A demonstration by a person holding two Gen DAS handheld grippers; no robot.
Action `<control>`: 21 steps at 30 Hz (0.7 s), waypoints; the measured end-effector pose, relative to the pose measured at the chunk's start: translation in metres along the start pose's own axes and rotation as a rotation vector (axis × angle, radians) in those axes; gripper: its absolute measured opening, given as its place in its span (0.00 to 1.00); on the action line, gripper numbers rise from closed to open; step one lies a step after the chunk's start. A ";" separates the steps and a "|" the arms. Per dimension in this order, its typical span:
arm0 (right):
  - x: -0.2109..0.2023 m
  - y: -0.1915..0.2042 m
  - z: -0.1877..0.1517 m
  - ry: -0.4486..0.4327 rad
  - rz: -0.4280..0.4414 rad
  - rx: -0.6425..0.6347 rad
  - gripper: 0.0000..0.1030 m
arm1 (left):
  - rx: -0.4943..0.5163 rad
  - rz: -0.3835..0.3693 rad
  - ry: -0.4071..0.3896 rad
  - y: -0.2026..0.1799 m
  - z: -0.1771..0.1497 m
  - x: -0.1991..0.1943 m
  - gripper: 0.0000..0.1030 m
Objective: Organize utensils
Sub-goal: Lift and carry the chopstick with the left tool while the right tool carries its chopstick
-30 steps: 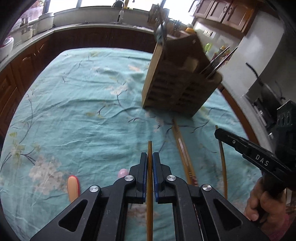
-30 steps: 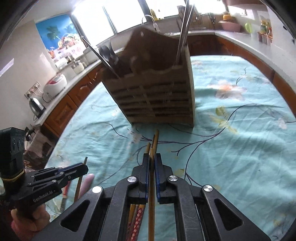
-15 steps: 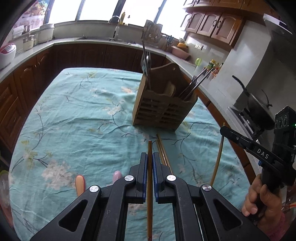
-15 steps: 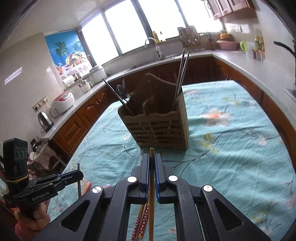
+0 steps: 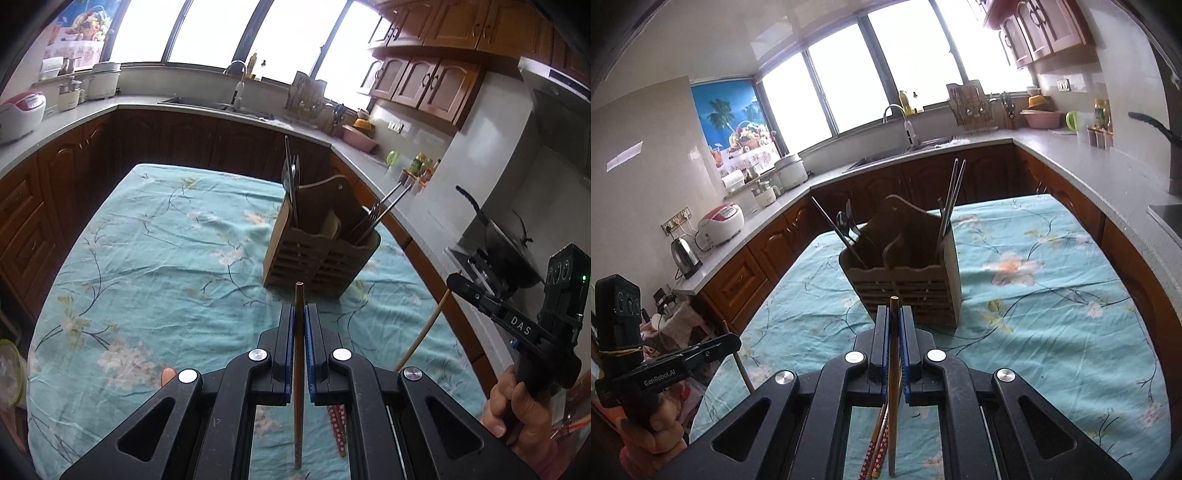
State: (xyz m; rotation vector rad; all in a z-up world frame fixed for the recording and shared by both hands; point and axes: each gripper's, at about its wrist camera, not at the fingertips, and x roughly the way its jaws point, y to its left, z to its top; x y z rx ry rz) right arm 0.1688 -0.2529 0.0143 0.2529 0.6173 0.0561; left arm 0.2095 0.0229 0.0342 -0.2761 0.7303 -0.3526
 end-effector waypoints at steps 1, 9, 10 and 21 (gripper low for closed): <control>-0.001 0.000 0.001 -0.004 0.000 0.000 0.05 | -0.002 -0.002 -0.006 0.001 0.000 -0.001 0.04; -0.007 0.004 0.007 -0.037 -0.002 -0.008 0.05 | -0.018 -0.004 -0.048 0.005 0.007 -0.008 0.04; -0.007 0.003 0.008 -0.040 -0.001 -0.009 0.05 | -0.021 -0.004 -0.059 0.006 0.009 -0.010 0.04; -0.016 0.001 0.030 -0.120 -0.010 -0.019 0.05 | -0.032 0.000 -0.205 0.004 0.039 -0.018 0.04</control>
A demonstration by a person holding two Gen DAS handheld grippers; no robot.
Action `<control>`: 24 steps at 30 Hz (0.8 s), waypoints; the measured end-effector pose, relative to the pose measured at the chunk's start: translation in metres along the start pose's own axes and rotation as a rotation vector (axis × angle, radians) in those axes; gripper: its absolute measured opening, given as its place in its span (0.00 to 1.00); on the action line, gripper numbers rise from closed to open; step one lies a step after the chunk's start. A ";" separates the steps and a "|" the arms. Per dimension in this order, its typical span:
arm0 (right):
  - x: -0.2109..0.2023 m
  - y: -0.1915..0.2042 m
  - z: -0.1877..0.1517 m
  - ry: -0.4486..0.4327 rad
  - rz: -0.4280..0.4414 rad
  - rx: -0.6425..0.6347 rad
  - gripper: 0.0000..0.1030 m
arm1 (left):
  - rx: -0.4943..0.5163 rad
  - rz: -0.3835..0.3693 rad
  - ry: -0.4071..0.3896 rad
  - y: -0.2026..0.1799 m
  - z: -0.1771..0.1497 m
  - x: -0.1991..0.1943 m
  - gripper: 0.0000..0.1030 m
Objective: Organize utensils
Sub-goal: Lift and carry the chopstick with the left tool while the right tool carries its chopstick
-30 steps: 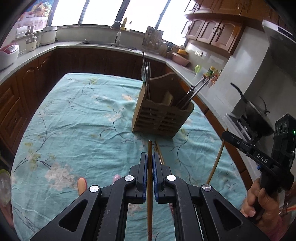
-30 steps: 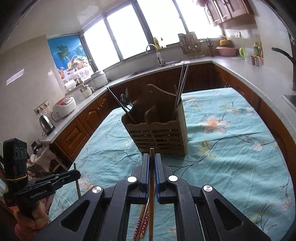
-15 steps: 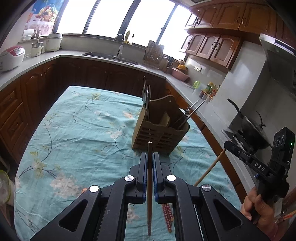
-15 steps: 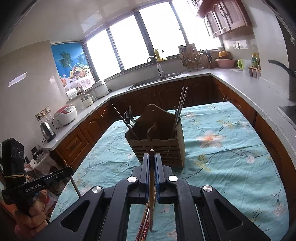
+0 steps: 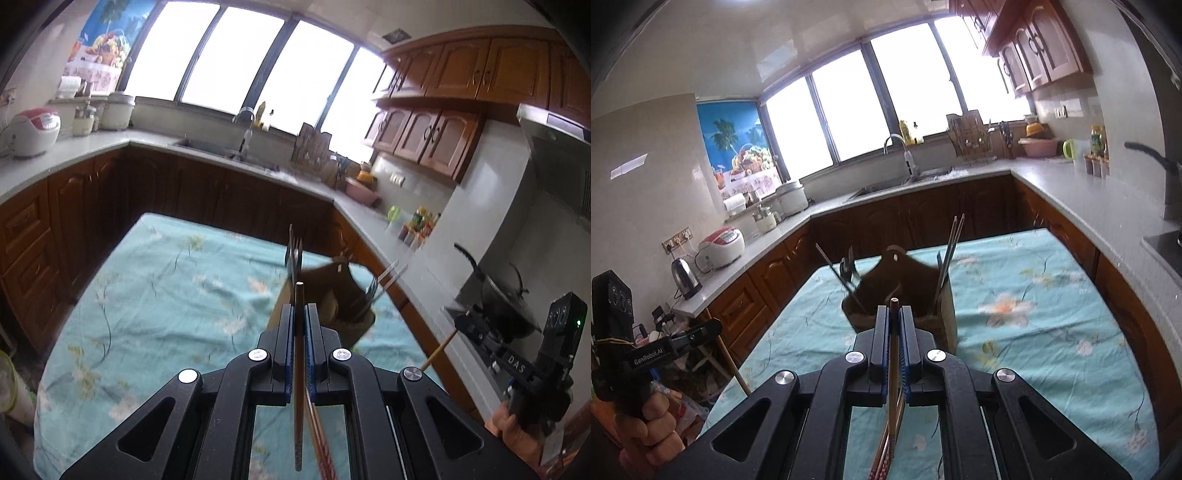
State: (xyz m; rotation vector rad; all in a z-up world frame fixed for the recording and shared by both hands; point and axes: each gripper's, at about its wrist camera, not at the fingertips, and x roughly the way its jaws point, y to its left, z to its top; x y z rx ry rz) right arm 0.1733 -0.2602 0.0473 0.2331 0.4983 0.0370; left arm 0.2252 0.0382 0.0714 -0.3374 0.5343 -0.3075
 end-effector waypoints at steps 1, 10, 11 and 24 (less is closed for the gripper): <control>0.000 0.000 0.005 -0.011 0.000 -0.005 0.05 | 0.003 0.002 -0.014 -0.002 0.004 0.002 0.04; 0.009 0.001 0.047 -0.126 -0.009 -0.026 0.05 | 0.009 0.001 -0.166 -0.012 0.028 0.024 0.04; 0.011 0.001 0.053 -0.142 -0.010 -0.026 0.05 | 0.009 0.005 -0.187 -0.012 0.031 0.029 0.04; 0.041 -0.005 0.104 -0.277 -0.049 -0.045 0.05 | 0.011 0.066 -0.303 -0.022 0.037 0.117 0.04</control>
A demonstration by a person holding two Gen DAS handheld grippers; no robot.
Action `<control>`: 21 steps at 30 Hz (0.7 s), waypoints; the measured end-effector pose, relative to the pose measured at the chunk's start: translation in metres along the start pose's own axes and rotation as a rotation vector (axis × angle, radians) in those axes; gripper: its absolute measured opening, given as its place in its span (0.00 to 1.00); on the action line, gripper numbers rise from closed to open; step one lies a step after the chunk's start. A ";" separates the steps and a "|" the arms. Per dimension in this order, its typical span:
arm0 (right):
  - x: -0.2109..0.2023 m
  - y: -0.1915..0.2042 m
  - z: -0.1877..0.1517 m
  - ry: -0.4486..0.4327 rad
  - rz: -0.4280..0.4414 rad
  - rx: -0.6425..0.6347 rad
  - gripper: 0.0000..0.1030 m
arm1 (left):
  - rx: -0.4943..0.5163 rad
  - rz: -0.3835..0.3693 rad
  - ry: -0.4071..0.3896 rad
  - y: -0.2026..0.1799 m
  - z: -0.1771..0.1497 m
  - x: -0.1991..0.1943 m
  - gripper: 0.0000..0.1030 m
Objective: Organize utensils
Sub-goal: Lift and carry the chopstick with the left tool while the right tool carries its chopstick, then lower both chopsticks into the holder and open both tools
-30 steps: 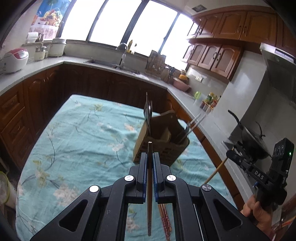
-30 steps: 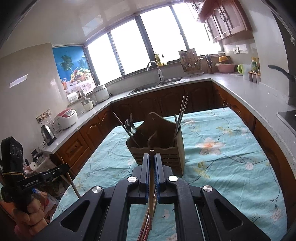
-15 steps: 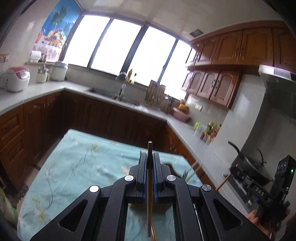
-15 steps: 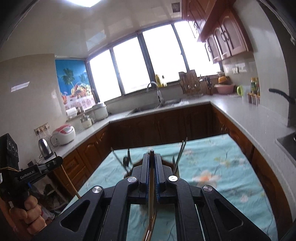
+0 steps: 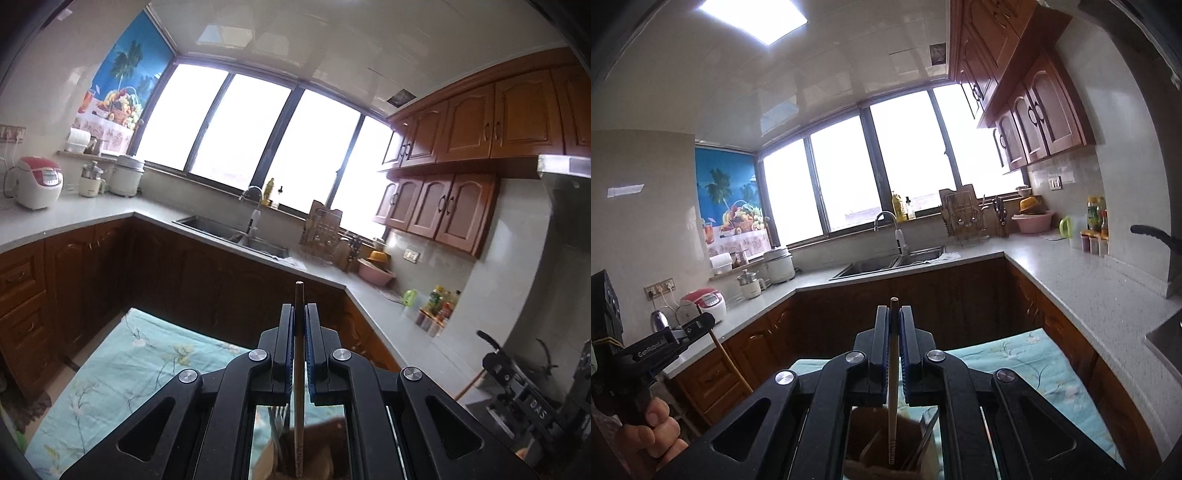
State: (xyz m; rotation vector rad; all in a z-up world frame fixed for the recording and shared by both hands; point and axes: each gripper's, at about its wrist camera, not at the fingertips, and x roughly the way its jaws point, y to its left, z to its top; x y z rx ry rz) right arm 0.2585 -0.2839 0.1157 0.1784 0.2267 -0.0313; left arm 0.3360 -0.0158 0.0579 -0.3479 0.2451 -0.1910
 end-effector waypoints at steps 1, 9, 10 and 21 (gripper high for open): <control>0.006 -0.001 -0.001 0.002 -0.004 -0.005 0.05 | 0.005 0.008 -0.002 -0.002 -0.006 0.006 0.04; 0.030 -0.009 -0.030 0.046 -0.019 -0.002 0.05 | 0.018 0.025 0.026 -0.015 -0.049 0.043 0.04; 0.032 -0.010 -0.036 0.060 -0.018 0.001 0.05 | 0.019 0.029 0.038 -0.015 -0.058 0.048 0.04; 0.051 -0.023 -0.078 0.155 -0.012 0.043 0.05 | 0.055 0.030 0.150 -0.005 -0.071 0.075 0.04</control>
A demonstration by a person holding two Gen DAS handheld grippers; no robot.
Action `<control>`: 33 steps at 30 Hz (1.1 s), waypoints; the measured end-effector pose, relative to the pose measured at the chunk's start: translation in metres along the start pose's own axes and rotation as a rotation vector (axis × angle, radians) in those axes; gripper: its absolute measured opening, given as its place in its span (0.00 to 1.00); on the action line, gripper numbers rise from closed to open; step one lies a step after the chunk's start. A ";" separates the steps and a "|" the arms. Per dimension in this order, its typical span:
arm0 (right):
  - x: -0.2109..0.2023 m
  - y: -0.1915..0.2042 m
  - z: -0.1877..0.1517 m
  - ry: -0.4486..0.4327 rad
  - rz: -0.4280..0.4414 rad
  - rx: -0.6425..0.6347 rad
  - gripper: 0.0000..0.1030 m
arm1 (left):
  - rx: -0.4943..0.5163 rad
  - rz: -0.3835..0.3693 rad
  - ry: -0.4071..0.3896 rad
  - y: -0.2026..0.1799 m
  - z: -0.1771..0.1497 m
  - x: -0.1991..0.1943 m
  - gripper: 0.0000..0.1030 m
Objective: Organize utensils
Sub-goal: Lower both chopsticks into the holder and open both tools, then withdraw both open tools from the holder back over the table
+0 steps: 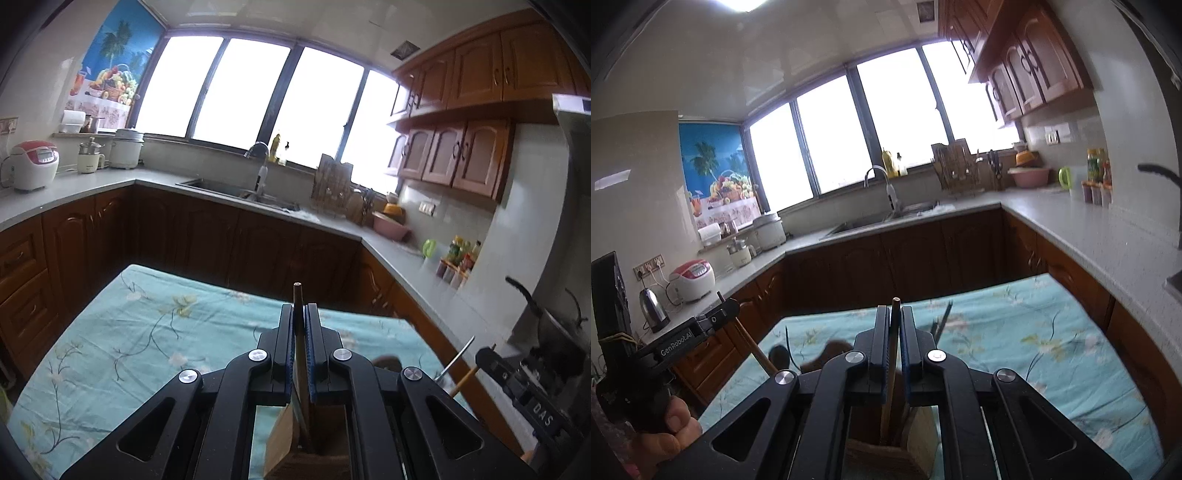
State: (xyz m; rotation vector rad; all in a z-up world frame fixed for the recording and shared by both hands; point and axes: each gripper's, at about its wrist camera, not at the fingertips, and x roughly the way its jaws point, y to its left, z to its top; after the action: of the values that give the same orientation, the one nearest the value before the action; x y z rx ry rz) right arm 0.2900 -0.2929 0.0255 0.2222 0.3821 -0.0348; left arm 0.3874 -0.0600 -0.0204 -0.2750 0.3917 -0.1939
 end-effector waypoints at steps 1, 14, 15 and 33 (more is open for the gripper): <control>0.002 -0.001 -0.003 0.010 0.001 0.002 0.05 | 0.007 -0.005 0.007 0.000 0.002 0.000 0.04; 0.005 -0.007 -0.007 0.033 -0.006 0.023 0.05 | 0.018 -0.037 0.055 0.018 0.024 -0.011 0.04; 0.006 -0.008 -0.007 0.036 -0.004 0.026 0.06 | 0.014 -0.042 0.060 0.019 0.026 -0.011 0.04; -0.015 -0.009 -0.002 -0.005 0.037 0.066 0.57 | 0.007 -0.101 0.018 0.021 0.020 -0.038 0.66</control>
State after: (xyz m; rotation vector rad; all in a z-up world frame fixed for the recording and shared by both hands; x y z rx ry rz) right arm 0.2749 -0.3019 0.0277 0.2940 0.3725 -0.0117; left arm 0.3641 -0.0267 0.0045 -0.2868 0.3948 -0.2969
